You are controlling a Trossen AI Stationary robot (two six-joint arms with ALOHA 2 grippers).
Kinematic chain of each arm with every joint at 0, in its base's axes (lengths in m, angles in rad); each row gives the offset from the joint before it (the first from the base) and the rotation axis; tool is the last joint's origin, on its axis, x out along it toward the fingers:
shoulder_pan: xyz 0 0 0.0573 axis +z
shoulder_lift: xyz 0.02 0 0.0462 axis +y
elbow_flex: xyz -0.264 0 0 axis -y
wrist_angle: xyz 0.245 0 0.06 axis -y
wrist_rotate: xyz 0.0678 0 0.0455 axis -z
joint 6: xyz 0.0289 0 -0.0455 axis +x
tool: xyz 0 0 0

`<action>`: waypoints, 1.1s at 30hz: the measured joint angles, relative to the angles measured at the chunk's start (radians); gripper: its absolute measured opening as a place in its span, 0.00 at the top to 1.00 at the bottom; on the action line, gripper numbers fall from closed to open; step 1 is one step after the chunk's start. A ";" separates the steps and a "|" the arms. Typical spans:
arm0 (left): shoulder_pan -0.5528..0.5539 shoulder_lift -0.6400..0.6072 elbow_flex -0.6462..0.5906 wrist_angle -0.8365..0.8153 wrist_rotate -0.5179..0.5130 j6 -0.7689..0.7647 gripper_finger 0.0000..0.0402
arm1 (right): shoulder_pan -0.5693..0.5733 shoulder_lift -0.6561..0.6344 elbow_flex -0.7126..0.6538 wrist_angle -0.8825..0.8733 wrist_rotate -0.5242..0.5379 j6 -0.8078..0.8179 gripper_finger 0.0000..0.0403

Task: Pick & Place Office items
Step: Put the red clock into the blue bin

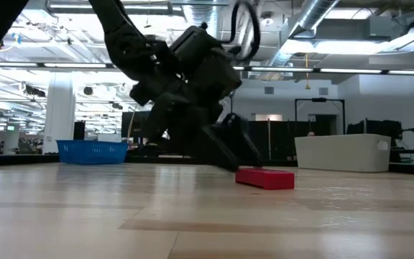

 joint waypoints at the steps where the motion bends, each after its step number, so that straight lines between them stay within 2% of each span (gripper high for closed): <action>1: 0.000 0.006 0.000 -0.011 0.004 -0.002 0.13 | 0.000 0.000 0.000 0.000 0.000 0.000 0.39; 10: -0.011 0.056 0.000 0.054 0.008 -0.054 0.13 | 0.000 0.000 0.000 0.000 0.000 0.000 0.39; 15: -0.011 0.056 0.012 0.033 0.020 -0.057 0.14 | 0.000 0.000 0.000 0.000 0.000 0.000 0.39; 33: -0.040 0.056 0.013 0.026 0.029 -0.148 0.42 | 0.000 0.000 0.000 0.000 0.022 0.000 0.39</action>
